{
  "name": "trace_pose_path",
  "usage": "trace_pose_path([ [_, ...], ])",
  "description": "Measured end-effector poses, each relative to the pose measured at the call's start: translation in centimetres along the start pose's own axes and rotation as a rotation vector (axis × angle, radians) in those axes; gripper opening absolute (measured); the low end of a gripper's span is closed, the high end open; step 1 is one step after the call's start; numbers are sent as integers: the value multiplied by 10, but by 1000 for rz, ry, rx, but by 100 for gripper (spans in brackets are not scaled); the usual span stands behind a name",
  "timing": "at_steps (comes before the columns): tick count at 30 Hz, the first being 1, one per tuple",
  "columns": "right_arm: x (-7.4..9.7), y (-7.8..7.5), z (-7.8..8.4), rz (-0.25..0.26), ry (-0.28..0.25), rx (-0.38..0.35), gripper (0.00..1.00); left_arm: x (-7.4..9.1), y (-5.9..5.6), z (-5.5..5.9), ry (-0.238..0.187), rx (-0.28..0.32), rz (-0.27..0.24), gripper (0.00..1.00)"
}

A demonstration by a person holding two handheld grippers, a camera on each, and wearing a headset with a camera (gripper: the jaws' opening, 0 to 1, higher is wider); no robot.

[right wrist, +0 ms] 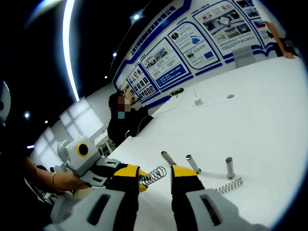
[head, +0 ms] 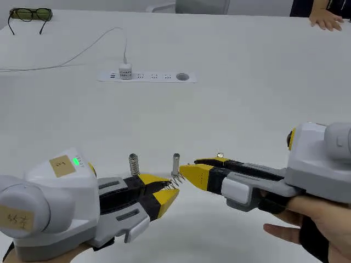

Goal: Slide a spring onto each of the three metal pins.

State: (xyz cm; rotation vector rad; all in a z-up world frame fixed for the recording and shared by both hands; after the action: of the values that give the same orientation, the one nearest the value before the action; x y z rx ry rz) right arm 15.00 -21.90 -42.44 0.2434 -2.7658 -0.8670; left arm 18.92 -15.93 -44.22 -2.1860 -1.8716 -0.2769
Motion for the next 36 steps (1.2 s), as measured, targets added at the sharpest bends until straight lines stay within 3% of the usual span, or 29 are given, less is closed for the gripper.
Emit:
trace_pose_path([
  [9, -2, 3, 5, -37, -18, -116, 19, 5, -5, -8, -49, 30, 13, 10],
  [11, -2, 6, 4, -55, -30, -174, 17, 5, -7, -10, -55, 35, 22, 10],
  [19, -1, 14, -5, -120, -103, -258, 13, 10, -8, -22, -87, 38, 17, 11],
  [25, -3, 18, -7, -123, -112, -231, 12, 7, -7, -22, -43, 8, 4, 11],
  [36, 2, 6, -18, -47, -123, -130, 11, 8, -3, -8, 31, -38, -26, 18],
])
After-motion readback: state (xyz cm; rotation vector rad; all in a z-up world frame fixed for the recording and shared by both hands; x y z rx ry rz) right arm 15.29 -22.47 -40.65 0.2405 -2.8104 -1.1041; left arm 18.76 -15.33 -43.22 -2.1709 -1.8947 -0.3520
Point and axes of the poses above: the centre of the closed fingertips' face, and the gripper's own axes: x roughly backward along the fingers, y roughly to its left, z roughly out of its underside, the point moved 3 cm from there along x, roughly backward along the fingers, and after that the axes turned 8 degrees about -z, right-handed, at the moved point
